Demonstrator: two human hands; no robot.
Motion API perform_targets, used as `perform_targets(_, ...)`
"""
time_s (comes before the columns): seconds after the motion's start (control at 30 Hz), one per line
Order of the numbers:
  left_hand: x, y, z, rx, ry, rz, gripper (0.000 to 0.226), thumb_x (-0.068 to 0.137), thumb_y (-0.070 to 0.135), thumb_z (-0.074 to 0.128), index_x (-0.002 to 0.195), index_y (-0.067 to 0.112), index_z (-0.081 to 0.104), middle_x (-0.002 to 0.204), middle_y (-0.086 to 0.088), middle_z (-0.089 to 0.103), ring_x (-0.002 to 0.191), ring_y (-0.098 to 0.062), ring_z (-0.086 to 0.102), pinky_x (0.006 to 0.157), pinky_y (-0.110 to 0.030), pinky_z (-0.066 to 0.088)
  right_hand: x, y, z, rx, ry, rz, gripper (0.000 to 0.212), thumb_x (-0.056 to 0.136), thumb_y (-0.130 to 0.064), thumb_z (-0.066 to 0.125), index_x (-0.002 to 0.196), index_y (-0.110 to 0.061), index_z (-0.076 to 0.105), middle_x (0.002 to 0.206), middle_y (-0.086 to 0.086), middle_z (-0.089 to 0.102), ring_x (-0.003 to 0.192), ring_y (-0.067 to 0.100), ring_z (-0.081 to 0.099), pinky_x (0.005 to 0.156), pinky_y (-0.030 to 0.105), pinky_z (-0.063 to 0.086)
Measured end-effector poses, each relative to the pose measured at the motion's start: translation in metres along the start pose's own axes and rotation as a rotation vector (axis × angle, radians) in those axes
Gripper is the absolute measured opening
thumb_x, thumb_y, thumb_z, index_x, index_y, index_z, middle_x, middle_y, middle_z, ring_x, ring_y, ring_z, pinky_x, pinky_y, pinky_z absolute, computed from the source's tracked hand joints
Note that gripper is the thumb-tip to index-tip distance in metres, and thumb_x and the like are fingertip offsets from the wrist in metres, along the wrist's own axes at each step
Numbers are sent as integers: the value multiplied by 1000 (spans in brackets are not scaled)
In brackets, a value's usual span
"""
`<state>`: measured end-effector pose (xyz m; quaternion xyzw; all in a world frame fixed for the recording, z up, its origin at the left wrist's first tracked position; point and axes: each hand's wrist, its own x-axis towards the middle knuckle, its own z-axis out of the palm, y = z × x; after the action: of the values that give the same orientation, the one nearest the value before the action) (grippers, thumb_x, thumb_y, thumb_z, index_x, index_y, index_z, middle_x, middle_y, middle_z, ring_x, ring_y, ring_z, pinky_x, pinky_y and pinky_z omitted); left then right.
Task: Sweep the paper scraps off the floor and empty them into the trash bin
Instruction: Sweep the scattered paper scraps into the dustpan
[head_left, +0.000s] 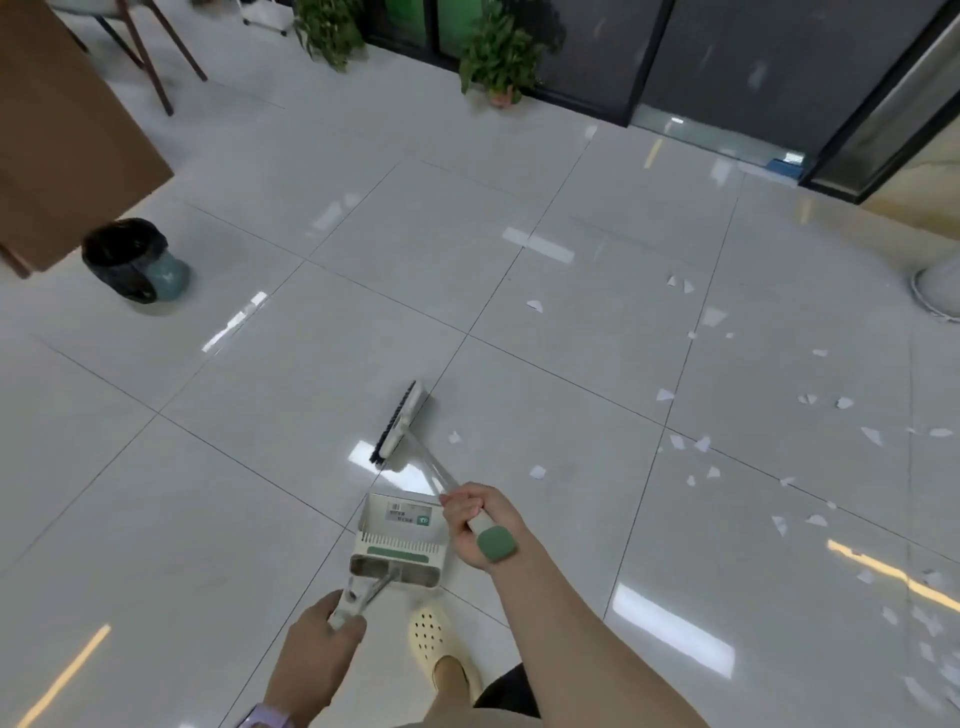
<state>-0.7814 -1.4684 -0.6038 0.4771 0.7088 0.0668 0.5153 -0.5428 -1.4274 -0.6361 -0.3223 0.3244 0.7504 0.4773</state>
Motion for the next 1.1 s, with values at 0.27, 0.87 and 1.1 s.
perform_targets(0.27, 42, 13, -20, -84, -39, -128, 35, 73, 13, 58, 106, 7, 65, 50, -2, 36, 45, -18, 29, 46, -23, 25, -44, -38, -42, -91, 319, -94, 24, 91, 4, 52, 114, 3, 49, 59, -1, 38, 32, 9, 38, 30, 16, 39)
perform_targets(0.87, 61, 130, 129, 43, -204, 7, 5, 86, 8, 55, 85, 8, 60, 52, -8, 40, 47, -19, 32, 46, -24, 29, -169, -171, -158, -11, 599, -372, 17, 94, 0, 48, 78, -6, 50, 46, 2, 42, 27, 9, 38, 30, 14, 36)
perform_targets(1.1, 35, 180, 209, 37, -209, 3, 13, 88, 2, 52, 76, 6, 53, 52, -7, 37, 43, -16, 27, 47, -23, 27, -207, -275, -212, -299, 942, -452, 8, 82, 1, 50, 86, -5, 55, 67, 8, 52, 52, 22, 48, 46, 23, 40)
